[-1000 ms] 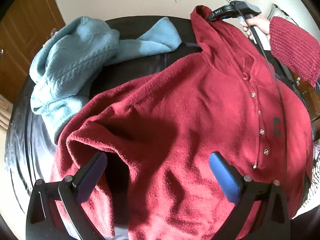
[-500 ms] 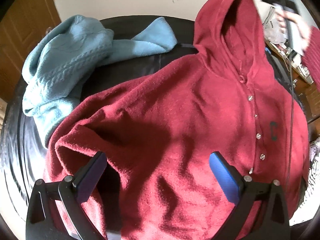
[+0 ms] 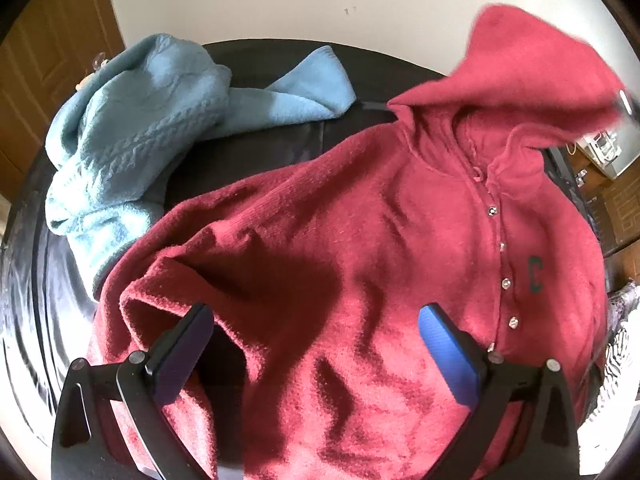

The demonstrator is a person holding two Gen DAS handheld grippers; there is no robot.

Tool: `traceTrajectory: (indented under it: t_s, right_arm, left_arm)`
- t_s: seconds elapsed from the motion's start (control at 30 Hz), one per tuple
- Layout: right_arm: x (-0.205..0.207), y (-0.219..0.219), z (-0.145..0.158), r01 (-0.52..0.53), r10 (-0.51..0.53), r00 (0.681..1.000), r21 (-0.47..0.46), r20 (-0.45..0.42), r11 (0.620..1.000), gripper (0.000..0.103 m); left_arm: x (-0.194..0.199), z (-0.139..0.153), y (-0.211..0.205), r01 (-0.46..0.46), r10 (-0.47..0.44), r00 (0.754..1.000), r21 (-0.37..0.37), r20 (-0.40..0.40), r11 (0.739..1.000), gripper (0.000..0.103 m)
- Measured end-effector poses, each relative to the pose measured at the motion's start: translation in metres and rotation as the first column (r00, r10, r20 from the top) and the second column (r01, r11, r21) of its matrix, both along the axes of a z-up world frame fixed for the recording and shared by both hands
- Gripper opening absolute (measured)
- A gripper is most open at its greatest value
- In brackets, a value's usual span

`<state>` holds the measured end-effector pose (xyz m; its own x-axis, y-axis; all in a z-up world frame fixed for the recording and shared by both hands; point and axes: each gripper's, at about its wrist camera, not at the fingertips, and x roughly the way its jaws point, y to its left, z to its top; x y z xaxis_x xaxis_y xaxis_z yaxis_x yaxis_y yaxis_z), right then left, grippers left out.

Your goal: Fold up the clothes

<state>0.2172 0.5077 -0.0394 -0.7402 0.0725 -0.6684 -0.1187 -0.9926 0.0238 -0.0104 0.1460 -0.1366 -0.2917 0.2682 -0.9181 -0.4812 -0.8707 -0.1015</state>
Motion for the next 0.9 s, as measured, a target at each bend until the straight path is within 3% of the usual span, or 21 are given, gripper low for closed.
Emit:
traceTrajectory:
  t_s: [0.23, 0.47, 0.57, 0.67, 0.7, 0.73, 0.77, 0.9]
  right_arm:
    - [0.061, -0.043, -0.055, -0.016, 0.033, 0.981, -0.086, 0.192, 0.996, 0.008]
    - [0.080, -0.058, -0.126, -0.005, 0.067, 0.909, -0.150, 0.411, 0.989, 0.010]
    - [0.092, -0.055, -0.143, 0.017, 0.072, 0.878, -0.180, 0.474, 0.984, 0.012]
    - [0.103, -0.054, -0.145, 0.017, 0.092, 0.866, -0.214, 0.492, 0.977, 0.025]
    - [0.105, -0.054, -0.143, 0.018, 0.097, 0.867, -0.226, 0.488, 0.974, 0.042]
    - [0.109, -0.055, -0.140, 0.019, 0.102, 0.871, -0.240, 0.480, 0.971, 0.070]
    - [0.111, -0.055, -0.138, 0.019, 0.107, 0.875, -0.254, 0.473, 0.967, 0.076]
    - [0.120, -0.054, -0.130, 0.004, 0.149, 0.879, -0.319, 0.454, 0.948, 0.077]
  left_arm:
    - [-0.003, -0.004, 0.001, 0.015, -0.015, 1.000, -0.002, 0.016, 1.000, 0.103]
    - [-0.004, -0.005, 0.020, 0.066, -0.067, 0.997, 0.016, 0.038, 0.998, 0.103]
    - [-0.008, -0.007, 0.030, 0.089, -0.092, 0.993, 0.043, 0.071, 0.995, 0.103]
    - [-0.016, -0.013, 0.038, 0.084, -0.094, 0.988, 0.084, 0.123, 0.993, 0.103]
    - [-0.021, -0.016, 0.042, 0.076, -0.091, 0.985, 0.103, 0.147, 0.992, 0.103]
    - [-0.025, -0.019, 0.047, 0.067, -0.087, 0.982, 0.122, 0.169, 0.990, 0.103]
    - [-0.030, -0.021, 0.052, 0.057, -0.084, 0.978, 0.141, 0.191, 0.988, 0.103]
    - [-0.048, -0.026, 0.075, 0.034, -0.083, 0.967, 0.200, 0.242, 0.979, 0.103]
